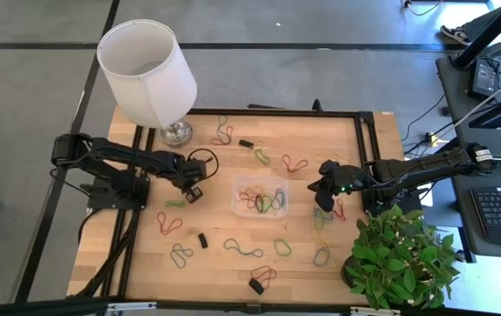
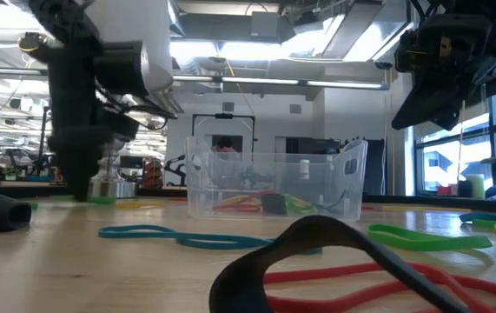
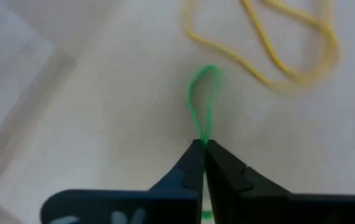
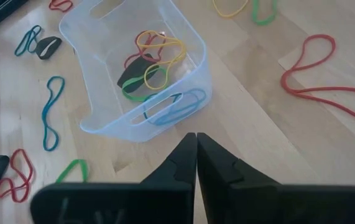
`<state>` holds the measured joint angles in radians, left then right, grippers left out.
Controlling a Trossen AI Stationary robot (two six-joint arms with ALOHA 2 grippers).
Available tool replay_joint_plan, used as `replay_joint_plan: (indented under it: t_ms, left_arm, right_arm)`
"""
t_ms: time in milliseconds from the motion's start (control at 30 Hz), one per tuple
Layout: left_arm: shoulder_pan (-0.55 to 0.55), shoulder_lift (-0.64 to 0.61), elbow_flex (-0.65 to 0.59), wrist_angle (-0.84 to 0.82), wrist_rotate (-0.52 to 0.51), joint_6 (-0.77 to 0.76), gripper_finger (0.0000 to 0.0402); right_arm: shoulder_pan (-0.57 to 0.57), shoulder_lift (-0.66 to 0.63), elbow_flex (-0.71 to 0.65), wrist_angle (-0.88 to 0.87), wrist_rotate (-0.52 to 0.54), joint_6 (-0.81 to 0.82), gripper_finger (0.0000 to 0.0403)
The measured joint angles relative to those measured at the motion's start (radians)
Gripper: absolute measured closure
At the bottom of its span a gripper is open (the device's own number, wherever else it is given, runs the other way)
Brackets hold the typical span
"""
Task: Pick and place rubber bands into bin
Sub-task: Put the green rubber band into the transparent bin
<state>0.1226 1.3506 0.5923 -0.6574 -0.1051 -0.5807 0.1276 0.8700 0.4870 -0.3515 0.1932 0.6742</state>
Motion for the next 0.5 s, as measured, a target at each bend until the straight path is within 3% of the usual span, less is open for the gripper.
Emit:
replay_joint_plan:
  t_ms: [333,500]
  left_arm:
    - [-0.097,0.015,0.372,-0.287,-0.115,0.076,0.0399]
    - [-0.12,0.143,0.616,-0.401,-0.134,0.132,0.0399]
  right_arm:
    - [0.0,0.0,0.0,-0.003,0.0,-0.029,0.0386]
    - [0.0,0.0,0.0,-0.004,0.0,-0.058,0.0386]
